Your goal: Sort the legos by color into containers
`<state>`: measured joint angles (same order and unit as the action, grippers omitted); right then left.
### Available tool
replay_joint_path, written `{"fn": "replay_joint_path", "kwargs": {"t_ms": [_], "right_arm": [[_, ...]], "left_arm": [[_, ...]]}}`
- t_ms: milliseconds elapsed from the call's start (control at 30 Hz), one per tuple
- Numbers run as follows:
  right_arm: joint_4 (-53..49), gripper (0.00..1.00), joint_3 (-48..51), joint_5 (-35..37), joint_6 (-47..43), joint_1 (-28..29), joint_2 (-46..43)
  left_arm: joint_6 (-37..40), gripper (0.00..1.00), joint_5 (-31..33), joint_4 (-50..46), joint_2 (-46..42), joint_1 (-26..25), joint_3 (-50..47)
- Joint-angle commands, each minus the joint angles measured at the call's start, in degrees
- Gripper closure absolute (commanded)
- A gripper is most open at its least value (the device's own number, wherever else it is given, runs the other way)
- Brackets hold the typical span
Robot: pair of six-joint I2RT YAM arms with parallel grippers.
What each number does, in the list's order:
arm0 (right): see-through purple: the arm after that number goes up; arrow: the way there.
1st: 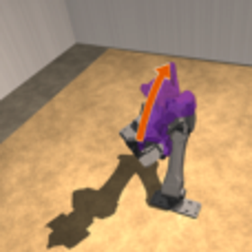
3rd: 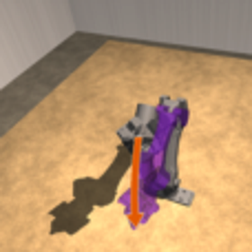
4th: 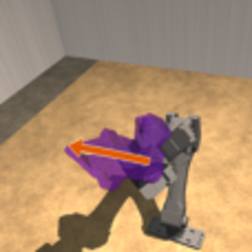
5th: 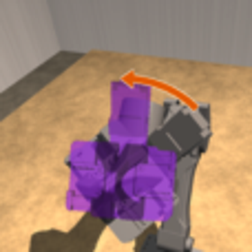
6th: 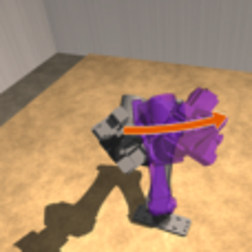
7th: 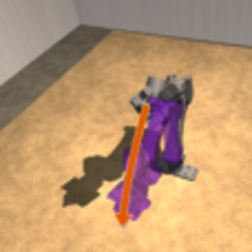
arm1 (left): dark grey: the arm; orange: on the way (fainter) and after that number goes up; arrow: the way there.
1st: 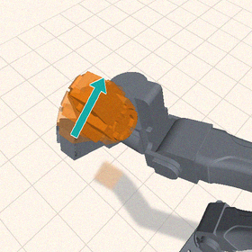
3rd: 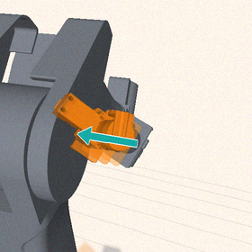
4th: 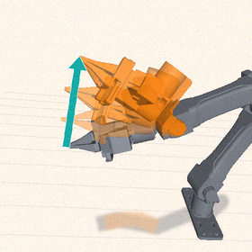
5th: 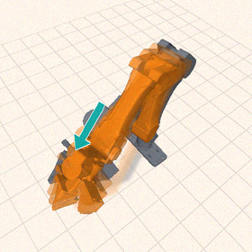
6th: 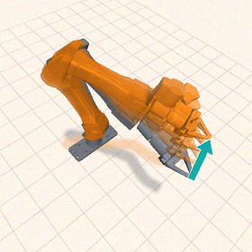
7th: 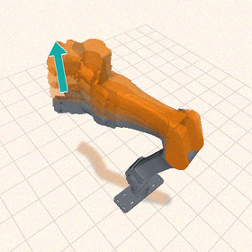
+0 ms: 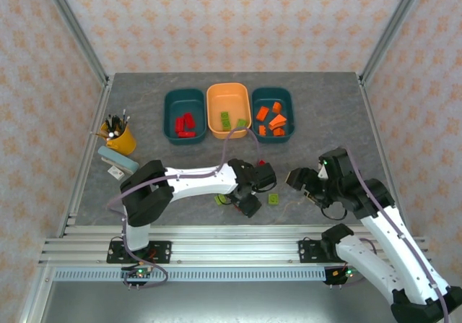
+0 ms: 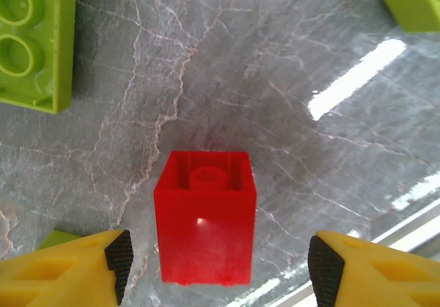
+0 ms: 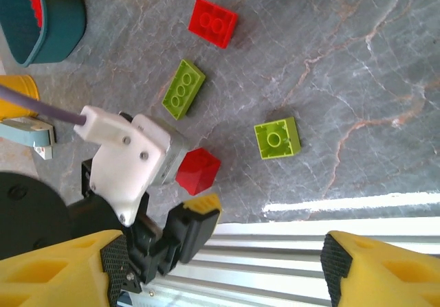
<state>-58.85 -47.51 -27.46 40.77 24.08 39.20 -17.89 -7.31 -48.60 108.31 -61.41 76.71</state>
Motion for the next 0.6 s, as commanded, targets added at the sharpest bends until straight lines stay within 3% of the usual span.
{"fn": "replay_joint_path", "kwargs": {"t_ms": [0,133,433,567], "right_arm": [[-3.90,0.24,0.31,-0.88,2.69,0.27,-0.48],[-3.89,0.24,0.57,-0.22,3.43,0.27,-1.62],[-3.23,0.26,1.45,0.01,4.15,0.27,-2.15],[-0.96,0.26,1.40,-1.79,3.11,0.27,-2.09]], "left_arm": [[0.57,0.29,2.82,0.24,0.76,-0.16,0.02],[0.28,0.34,3.27,1.24,3.57,-0.15,-0.30],[-1.35,0.68,3.98,3.36,3.44,-0.14,-1.80],[-3.59,0.72,5.60,1.99,-1.16,1.03,-1.14]]}}
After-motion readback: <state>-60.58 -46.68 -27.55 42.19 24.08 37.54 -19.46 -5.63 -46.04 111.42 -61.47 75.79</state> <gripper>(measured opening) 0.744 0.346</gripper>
